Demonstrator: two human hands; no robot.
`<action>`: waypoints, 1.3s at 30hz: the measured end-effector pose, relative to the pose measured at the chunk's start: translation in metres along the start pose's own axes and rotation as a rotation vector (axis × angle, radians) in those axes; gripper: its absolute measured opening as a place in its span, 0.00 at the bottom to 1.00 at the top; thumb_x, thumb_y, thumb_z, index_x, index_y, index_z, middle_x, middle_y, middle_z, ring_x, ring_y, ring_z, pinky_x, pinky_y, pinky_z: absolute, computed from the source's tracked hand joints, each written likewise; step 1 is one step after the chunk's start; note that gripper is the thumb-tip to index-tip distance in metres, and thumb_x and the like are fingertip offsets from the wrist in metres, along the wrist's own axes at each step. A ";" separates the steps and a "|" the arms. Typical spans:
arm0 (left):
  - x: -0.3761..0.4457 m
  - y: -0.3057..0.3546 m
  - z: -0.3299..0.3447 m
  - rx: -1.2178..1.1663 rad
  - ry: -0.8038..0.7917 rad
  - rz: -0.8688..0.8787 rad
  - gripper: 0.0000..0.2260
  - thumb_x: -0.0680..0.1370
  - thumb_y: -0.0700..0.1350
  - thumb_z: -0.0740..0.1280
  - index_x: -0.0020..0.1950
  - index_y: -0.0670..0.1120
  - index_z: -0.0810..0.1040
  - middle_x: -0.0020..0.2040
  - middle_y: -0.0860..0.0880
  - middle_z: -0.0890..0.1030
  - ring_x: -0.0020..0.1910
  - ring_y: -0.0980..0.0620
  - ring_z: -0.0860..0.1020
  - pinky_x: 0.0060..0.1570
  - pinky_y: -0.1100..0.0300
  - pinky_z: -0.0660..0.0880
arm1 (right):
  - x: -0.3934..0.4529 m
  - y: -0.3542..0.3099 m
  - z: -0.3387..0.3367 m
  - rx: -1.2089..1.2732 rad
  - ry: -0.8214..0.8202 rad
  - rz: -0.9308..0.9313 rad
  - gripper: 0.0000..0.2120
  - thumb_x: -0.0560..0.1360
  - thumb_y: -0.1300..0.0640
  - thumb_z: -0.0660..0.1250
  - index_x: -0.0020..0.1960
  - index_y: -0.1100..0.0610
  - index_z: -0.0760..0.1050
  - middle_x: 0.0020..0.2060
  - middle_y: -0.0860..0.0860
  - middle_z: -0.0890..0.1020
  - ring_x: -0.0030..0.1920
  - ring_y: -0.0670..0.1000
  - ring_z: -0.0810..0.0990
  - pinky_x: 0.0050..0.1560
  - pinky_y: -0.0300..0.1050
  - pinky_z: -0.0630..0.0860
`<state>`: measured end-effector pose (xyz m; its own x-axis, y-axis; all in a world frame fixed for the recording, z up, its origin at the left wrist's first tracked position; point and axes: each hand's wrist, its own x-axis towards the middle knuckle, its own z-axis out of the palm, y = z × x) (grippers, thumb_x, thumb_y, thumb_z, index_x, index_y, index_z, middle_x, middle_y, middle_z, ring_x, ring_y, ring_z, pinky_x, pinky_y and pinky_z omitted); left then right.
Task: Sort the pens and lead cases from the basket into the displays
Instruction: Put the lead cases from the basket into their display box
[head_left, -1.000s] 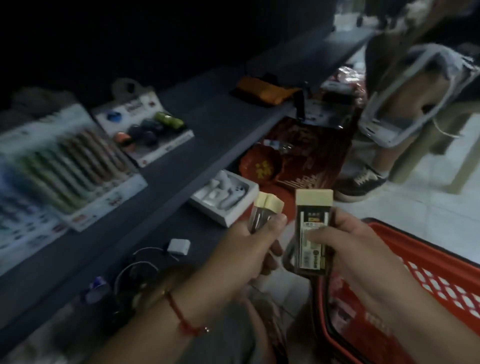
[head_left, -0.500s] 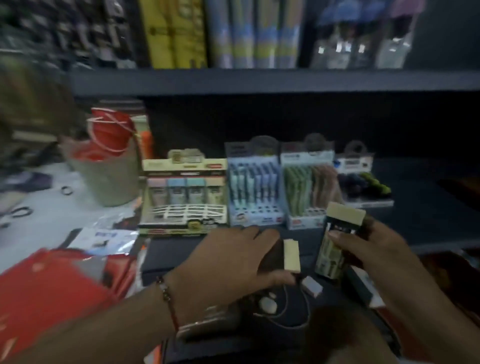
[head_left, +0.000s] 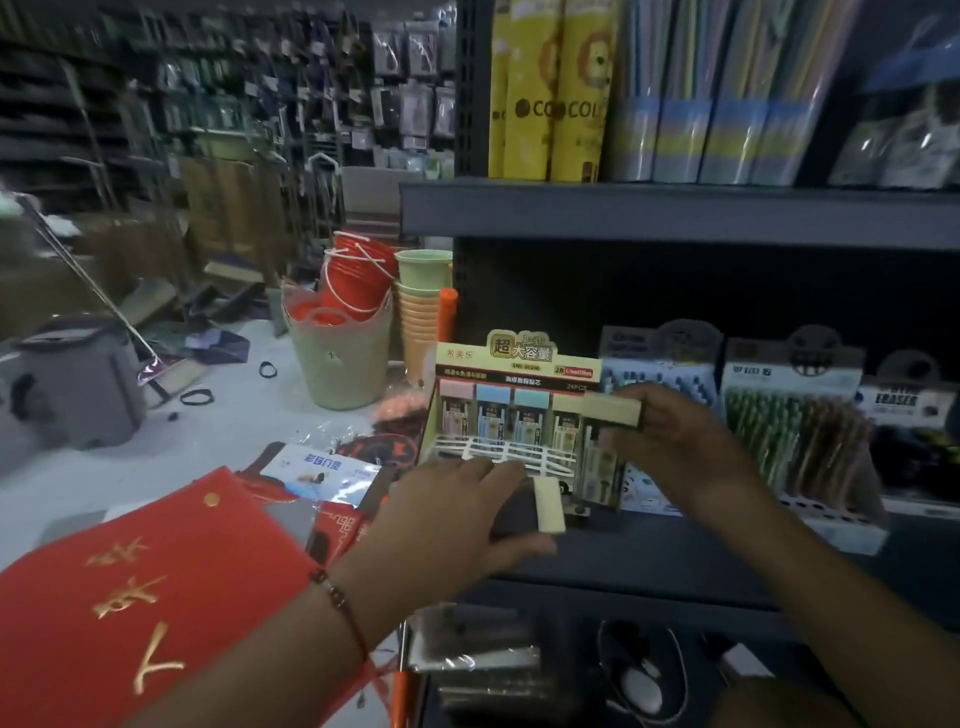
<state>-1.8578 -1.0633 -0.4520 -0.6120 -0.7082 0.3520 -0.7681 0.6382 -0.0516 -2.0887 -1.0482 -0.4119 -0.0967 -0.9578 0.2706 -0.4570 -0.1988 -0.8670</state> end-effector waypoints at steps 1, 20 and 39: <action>0.007 0.001 0.008 -0.021 -0.003 0.006 0.34 0.72 0.77 0.46 0.68 0.56 0.63 0.57 0.53 0.77 0.53 0.51 0.76 0.51 0.54 0.75 | 0.005 0.004 -0.004 -0.025 0.004 -0.023 0.10 0.77 0.62 0.71 0.51 0.47 0.80 0.44 0.43 0.85 0.44 0.41 0.83 0.40 0.32 0.75; 0.054 -0.028 0.058 -0.455 -0.025 0.036 0.32 0.70 0.77 0.45 0.67 0.62 0.61 0.49 0.63 0.72 0.45 0.60 0.70 0.40 0.69 0.64 | 0.090 0.056 0.016 -0.394 0.112 -0.198 0.08 0.79 0.57 0.68 0.57 0.50 0.79 0.44 0.44 0.83 0.45 0.42 0.81 0.43 0.43 0.77; 0.065 -0.019 0.089 -0.407 -0.194 -0.043 0.32 0.69 0.80 0.49 0.67 0.65 0.62 0.58 0.63 0.77 0.46 0.66 0.68 0.41 0.75 0.63 | 0.116 0.087 0.023 -0.572 -0.063 -0.230 0.13 0.78 0.57 0.69 0.61 0.47 0.77 0.47 0.42 0.77 0.43 0.42 0.75 0.41 0.34 0.69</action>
<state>-1.8996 -1.1483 -0.5112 -0.6351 -0.7553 0.1620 -0.6809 0.6464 0.3443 -2.1196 -1.1815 -0.4652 0.1050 -0.9177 0.3832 -0.8634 -0.2753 -0.4228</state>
